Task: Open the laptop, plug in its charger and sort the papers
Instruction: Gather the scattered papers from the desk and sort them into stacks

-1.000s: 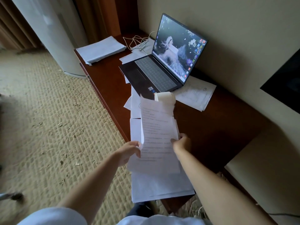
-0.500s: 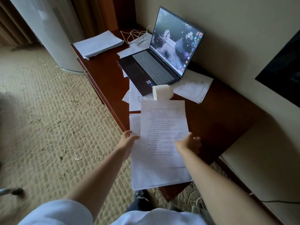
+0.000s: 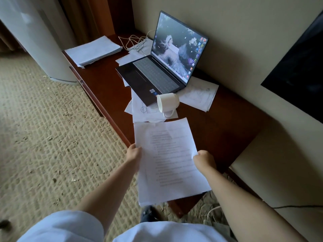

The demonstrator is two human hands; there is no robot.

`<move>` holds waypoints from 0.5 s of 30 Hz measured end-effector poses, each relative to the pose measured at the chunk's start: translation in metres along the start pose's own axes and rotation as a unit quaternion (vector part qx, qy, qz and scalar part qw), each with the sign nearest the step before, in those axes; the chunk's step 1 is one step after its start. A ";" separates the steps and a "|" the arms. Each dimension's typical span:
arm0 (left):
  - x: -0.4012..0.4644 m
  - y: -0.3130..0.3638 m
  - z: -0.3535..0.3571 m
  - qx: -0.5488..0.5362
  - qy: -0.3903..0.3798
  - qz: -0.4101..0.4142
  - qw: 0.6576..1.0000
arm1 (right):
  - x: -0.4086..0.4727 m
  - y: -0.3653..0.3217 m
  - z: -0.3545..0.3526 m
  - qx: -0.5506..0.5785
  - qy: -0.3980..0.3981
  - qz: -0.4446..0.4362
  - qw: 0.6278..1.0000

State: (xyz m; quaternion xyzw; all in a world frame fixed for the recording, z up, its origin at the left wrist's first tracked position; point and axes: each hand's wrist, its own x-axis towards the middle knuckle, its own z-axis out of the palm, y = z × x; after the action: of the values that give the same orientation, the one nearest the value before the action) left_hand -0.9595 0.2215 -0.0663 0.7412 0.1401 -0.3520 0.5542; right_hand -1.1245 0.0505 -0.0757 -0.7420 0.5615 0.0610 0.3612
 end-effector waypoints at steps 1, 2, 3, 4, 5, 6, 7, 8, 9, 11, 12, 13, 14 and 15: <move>0.003 0.001 0.000 0.002 -0.009 -0.005 1.000 | -0.002 -0.004 0.004 0.003 -0.009 -0.005 1.000; 0.006 0.001 -0.001 0.001 -0.020 -0.011 1.000 | -0.003 -0.009 0.008 0.000 -0.018 -0.008 1.000; 0.008 0.001 -0.001 -0.001 -0.034 -0.017 0.999 | -0.005 -0.014 0.011 -0.013 -0.026 -0.009 1.000; 0.010 0.000 -0.002 -0.002 -0.044 -0.021 0.999 | -0.008 -0.018 0.013 -0.034 -0.031 -0.005 0.999; 0.011 0.000 -0.002 0.000 -0.051 -0.022 0.998 | -0.010 -0.021 0.014 -0.056 -0.032 0.003 0.998; 0.012 0.001 -0.003 0.008 -0.055 -0.016 0.998 | -0.010 -0.022 0.014 -0.071 -0.031 0.013 0.997; 0.012 0.003 -0.003 0.023 -0.059 -0.006 0.998 | -0.009 -0.023 0.013 -0.079 -0.023 0.018 0.996; 0.013 0.005 -0.002 0.035 -0.062 0.011 0.997 | -0.008 -0.023 0.012 -0.079 -0.008 0.020 0.997; 0.012 0.007 -0.002 0.045 -0.062 0.029 0.997 | -0.006 -0.025 0.011 -0.069 0.016 0.019 0.997; 0.009 0.011 0.000 0.043 -0.055 0.065 0.995 | 0.003 -0.031 0.007 0.000 0.066 0.019 0.998; 0.008 0.011 0.002 0.033 -0.056 0.077 0.995 | 0.010 -0.035 0.004 0.043 0.078 0.020 0.996; 0.007 0.011 0.005 0.025 -0.058 0.084 0.994 | 0.018 -0.040 0.000 0.081 0.083 0.018 0.993; 0.008 0.010 0.008 0.020 -0.057 0.085 0.995 | 0.027 -0.045 -0.005 0.116 0.087 0.014 0.989; 0.009 0.010 0.011 0.013 -0.049 0.083 0.995 | 0.037 -0.051 -0.010 0.151 0.092 0.013 0.984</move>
State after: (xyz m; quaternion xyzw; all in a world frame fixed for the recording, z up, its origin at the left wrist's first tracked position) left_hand -0.9511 0.2059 -0.0672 0.7393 0.0460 -0.3429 0.5778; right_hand -1.0700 0.0210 -0.0627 -0.6741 0.6043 -0.0887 0.4154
